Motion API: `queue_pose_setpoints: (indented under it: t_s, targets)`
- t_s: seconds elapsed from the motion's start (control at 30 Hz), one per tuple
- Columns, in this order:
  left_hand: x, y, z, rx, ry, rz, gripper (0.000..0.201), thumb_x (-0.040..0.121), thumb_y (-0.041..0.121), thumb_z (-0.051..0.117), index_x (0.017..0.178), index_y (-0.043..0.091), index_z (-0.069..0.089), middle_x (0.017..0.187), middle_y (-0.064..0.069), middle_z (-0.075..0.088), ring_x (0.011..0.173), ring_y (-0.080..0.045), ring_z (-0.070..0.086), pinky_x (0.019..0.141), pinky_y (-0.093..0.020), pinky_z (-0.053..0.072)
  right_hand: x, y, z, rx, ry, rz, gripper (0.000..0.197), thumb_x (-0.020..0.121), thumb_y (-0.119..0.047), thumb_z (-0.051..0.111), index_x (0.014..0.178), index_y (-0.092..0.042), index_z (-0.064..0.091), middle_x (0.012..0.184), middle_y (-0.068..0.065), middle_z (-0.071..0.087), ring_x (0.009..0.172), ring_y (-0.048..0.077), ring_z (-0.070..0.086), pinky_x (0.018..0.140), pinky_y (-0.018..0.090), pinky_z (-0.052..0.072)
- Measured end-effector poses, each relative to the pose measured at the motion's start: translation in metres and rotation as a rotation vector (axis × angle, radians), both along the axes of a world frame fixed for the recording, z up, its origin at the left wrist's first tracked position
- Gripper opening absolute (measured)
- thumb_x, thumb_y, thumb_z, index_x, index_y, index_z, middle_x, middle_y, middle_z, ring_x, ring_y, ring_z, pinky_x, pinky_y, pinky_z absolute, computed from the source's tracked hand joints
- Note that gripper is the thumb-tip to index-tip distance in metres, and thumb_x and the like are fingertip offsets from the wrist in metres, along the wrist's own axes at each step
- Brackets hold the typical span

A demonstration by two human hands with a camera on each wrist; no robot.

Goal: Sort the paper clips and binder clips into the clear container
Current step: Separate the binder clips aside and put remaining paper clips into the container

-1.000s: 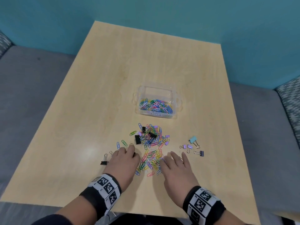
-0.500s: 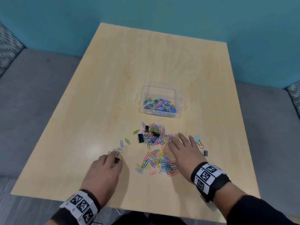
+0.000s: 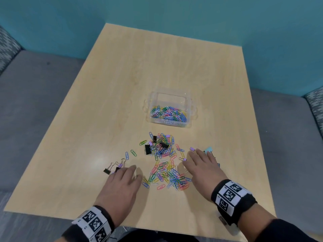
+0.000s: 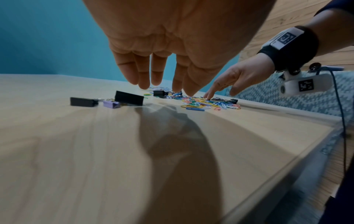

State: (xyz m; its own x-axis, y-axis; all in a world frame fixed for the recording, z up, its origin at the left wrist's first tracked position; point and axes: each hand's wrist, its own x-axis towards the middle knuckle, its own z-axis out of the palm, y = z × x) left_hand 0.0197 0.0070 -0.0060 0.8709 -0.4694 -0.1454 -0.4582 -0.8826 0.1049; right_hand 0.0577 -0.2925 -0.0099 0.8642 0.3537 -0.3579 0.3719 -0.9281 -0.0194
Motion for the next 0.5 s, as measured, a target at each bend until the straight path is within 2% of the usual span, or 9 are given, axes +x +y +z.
queue_pose_setpoints:
  t_s: [0.07, 0.17, 0.2, 0.23, 0.33, 0.4, 0.47, 0.5]
  targets:
    - [-0.001, -0.004, 0.0, -0.008, 0.002, -0.013, 0.045, 0.066, 0.019, 0.06, 0.111, 0.018, 0.061, 0.122, -0.012, 0.055, 0.1, -0.032, 0.05, 0.076, -0.042, 0.046, 0.001, -0.003, 0.004, -0.003, 0.021, 0.011, 0.056, 0.064, -0.012, 0.055, 0.117, -0.028, 0.057, 0.136, 0.018, 0.049, 0.134, 0.039, 0.035, 0.105, 0.059, 0.029]
    - [0.0, -0.006, -0.002, -0.001, 0.003, -0.028, 0.042, 0.069, 0.02, 0.055, 0.11, 0.018, 0.061, 0.122, -0.011, 0.055, 0.1, -0.031, 0.051, 0.076, -0.042, 0.045, 0.006, -0.007, 0.009, 0.011, 0.063, 0.032, 0.058, 0.074, -0.01, 0.046, 0.127, -0.034, 0.049, 0.15, 0.019, 0.029, 0.143, 0.035, 0.014, 0.113, 0.056, 0.014]
    - [0.001, -0.006, -0.002, 0.001, 0.003, -0.03, 0.041, 0.07, 0.02, 0.054, 0.11, 0.018, 0.061, 0.122, -0.011, 0.055, 0.099, -0.032, 0.051, 0.076, -0.042, 0.045, 0.007, -0.009, 0.01, 0.023, 0.065, 0.028, 0.059, 0.074, -0.01, 0.045, 0.128, -0.035, 0.047, 0.151, 0.017, 0.028, 0.143, 0.034, 0.013, 0.113, 0.056, 0.014]
    - [0.002, -0.006, -0.003, 0.002, 0.005, -0.032, 0.041, 0.07, 0.021, 0.055, 0.11, 0.018, 0.061, 0.122, -0.011, 0.055, 0.099, -0.032, 0.051, 0.076, -0.042, 0.045, 0.007, -0.011, 0.01, 0.034, 0.05, 0.027, 0.061, 0.073, -0.01, 0.048, 0.127, -0.036, 0.048, 0.148, 0.013, 0.033, 0.141, 0.034, 0.019, 0.112, 0.056, 0.018]
    - [0.004, -0.005, -0.004, 0.007, 0.014, -0.031, 0.04, 0.07, 0.021, 0.058, 0.11, 0.019, 0.062, 0.122, -0.011, 0.056, 0.099, -0.032, 0.052, 0.076, -0.042, 0.045, 0.007, -0.015, 0.003, 0.071, -0.05, 0.076, 0.051, 0.067, -0.01, 0.048, 0.113, -0.03, 0.059, 0.119, 0.003, 0.057, 0.126, 0.033, 0.045, 0.101, 0.054, 0.038]
    - [0.004, -0.005, -0.005, 0.014, 0.018, -0.032, 0.039, 0.072, 0.022, 0.054, 0.111, 0.019, 0.061, 0.122, -0.011, 0.056, 0.099, -0.032, 0.052, 0.076, -0.042, 0.044, 0.01, -0.01, 0.001, 0.109, -0.145, 0.072, 0.034, 0.07, -0.012, 0.048, 0.1, -0.023, 0.062, 0.096, 0.0, 0.061, 0.107, 0.032, 0.054, 0.089, 0.046, 0.046]
    - [0.004, -0.005, -0.005, 0.019, 0.022, -0.031, 0.039, 0.073, 0.022, 0.054, 0.111, 0.019, 0.061, 0.122, -0.011, 0.055, 0.098, -0.032, 0.052, 0.076, -0.042, 0.044, 0.017, -0.001, 0.002, 0.122, -0.204, 0.02, 0.02, 0.068, -0.015, 0.065, 0.087, -0.02, 0.062, 0.081, -0.001, 0.06, 0.087, 0.03, 0.056, 0.073, 0.04, 0.048]
    - [0.004, -0.006, -0.005, 0.02, 0.024, -0.032, 0.038, 0.073, 0.022, 0.054, 0.11, 0.018, 0.061, 0.121, -0.011, 0.056, 0.097, -0.032, 0.052, 0.075, -0.041, 0.045, 0.021, 0.003, 0.001, 0.118, -0.211, 0.006, 0.021, 0.064, -0.017, 0.072, 0.082, -0.02, 0.061, 0.076, 0.0, 0.059, 0.08, 0.029, 0.055, 0.067, 0.039, 0.047]
